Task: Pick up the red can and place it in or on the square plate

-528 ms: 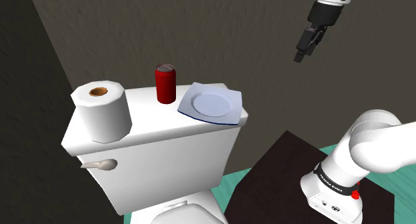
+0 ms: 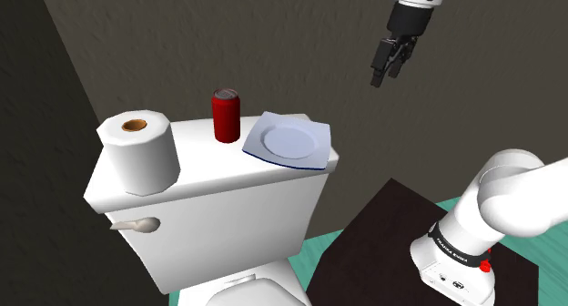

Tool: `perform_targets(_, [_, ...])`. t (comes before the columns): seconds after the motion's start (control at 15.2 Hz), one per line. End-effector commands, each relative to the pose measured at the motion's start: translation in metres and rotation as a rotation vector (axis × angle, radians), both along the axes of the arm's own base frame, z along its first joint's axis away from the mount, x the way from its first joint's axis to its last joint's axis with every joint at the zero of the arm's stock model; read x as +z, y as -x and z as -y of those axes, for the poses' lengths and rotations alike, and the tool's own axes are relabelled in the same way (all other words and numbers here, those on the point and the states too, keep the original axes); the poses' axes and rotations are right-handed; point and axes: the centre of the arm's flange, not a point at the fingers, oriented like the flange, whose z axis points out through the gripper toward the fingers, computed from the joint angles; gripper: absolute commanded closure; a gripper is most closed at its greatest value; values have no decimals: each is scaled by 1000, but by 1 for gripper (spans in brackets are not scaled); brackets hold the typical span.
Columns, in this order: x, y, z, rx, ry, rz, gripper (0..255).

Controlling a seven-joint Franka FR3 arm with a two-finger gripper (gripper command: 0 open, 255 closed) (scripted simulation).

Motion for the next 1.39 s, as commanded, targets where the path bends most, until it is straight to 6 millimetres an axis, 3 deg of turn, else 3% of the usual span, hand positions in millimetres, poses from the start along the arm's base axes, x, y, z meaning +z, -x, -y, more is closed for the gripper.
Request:
perform_targets(0.0, [-4, -14, -21, -4, -4, -1, 0])
perform_targets(1.32, [-31, -170, -228, -35, -41, -11, 0])
